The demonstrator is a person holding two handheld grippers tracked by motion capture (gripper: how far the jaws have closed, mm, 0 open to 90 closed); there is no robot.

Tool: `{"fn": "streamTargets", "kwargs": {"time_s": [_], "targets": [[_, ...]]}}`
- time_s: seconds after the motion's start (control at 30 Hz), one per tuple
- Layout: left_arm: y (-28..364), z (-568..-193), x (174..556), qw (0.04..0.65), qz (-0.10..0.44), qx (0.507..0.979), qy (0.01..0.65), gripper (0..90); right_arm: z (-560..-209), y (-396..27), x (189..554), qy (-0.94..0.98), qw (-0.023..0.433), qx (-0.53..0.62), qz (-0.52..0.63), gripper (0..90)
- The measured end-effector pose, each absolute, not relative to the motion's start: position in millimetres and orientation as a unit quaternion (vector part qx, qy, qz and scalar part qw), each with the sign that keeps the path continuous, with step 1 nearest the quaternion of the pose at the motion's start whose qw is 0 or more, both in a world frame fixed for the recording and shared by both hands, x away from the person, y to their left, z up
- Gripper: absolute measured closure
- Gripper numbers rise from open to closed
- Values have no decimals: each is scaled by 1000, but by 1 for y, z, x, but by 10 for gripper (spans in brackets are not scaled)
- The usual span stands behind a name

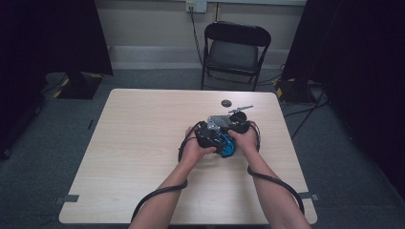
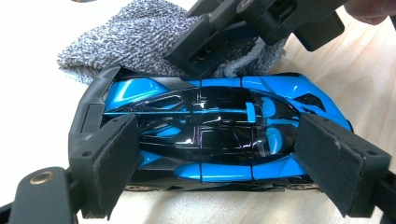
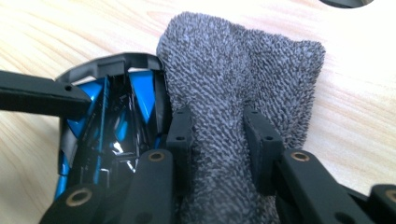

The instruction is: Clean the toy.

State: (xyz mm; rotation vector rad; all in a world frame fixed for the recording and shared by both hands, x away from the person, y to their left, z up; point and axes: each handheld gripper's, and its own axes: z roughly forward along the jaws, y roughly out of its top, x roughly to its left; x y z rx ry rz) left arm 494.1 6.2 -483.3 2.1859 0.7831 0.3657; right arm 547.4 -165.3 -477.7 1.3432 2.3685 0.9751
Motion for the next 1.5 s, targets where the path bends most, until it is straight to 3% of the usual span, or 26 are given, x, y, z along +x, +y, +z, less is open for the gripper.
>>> {"fn": "streamTargets", "kwargs": {"time_s": [1.5], "targets": [[3, -481, 493, 378, 139, 863, 304, 146, -474, -222, 512, 853, 78, 404, 323, 694]]}}
